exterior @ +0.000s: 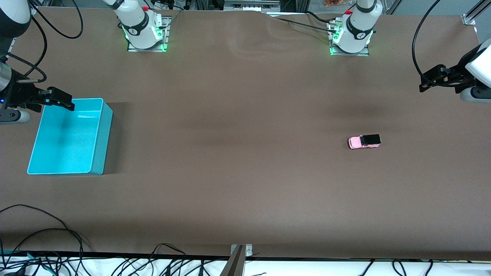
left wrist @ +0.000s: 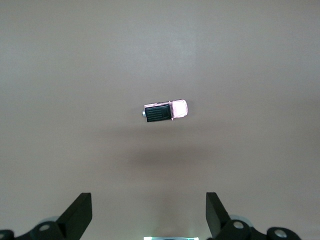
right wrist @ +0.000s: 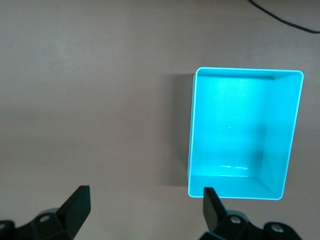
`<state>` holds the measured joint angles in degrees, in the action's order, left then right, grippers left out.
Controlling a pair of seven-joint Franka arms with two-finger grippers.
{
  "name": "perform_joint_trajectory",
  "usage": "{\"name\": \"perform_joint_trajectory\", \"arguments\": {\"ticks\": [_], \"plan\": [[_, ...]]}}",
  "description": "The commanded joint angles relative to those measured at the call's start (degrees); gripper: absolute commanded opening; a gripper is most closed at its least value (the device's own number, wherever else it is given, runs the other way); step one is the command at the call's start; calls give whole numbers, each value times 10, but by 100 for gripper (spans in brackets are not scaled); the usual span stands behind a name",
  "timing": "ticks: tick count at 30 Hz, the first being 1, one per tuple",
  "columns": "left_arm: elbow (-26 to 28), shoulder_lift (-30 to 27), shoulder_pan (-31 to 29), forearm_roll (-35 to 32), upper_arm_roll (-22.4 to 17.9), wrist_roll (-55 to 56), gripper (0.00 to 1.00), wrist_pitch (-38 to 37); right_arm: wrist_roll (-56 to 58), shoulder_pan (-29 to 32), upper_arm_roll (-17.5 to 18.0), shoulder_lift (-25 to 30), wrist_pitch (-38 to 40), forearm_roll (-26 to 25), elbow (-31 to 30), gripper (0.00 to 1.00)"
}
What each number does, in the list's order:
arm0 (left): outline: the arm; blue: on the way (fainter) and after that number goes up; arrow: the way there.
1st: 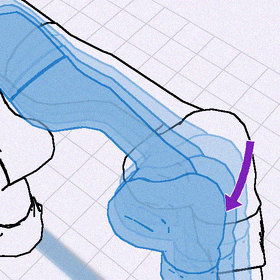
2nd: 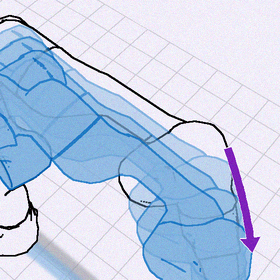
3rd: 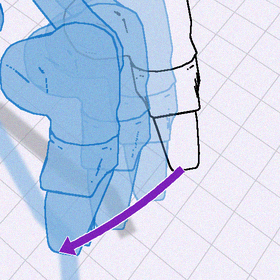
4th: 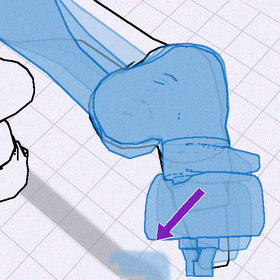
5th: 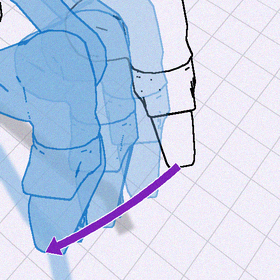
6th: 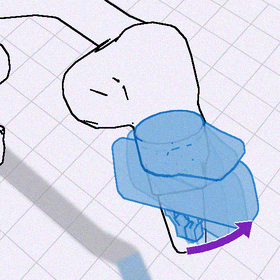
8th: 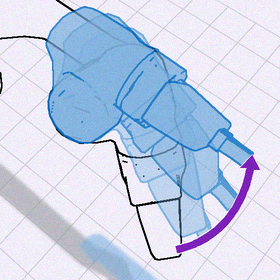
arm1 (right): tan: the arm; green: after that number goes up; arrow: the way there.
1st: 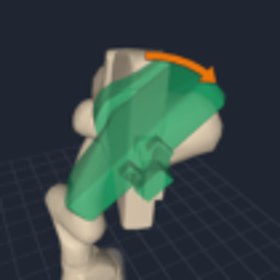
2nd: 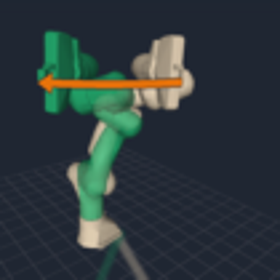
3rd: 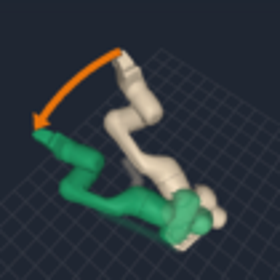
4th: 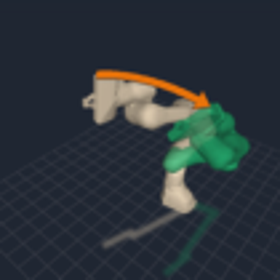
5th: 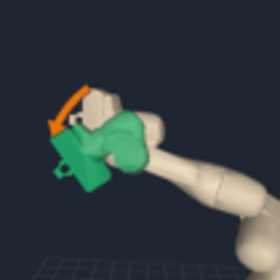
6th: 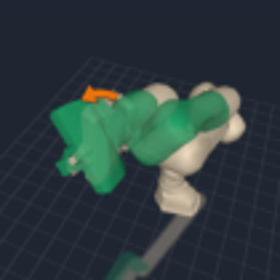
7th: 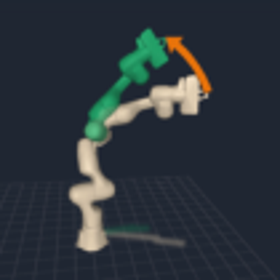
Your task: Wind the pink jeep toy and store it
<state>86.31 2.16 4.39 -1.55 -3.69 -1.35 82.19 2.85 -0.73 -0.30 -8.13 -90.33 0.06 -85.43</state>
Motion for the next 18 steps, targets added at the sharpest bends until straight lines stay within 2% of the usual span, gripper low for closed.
{"name": "perform_joint_trajectory", "arguments": {"ticks": [1,18], "plan": [[-19,9,0,-7,2,5,100,-13,-6,3,2,2,12,-9,7,100],[-19,9,0,-6,2,6,100,-12,-19,4,2,2,18,-11,5,100]]}}
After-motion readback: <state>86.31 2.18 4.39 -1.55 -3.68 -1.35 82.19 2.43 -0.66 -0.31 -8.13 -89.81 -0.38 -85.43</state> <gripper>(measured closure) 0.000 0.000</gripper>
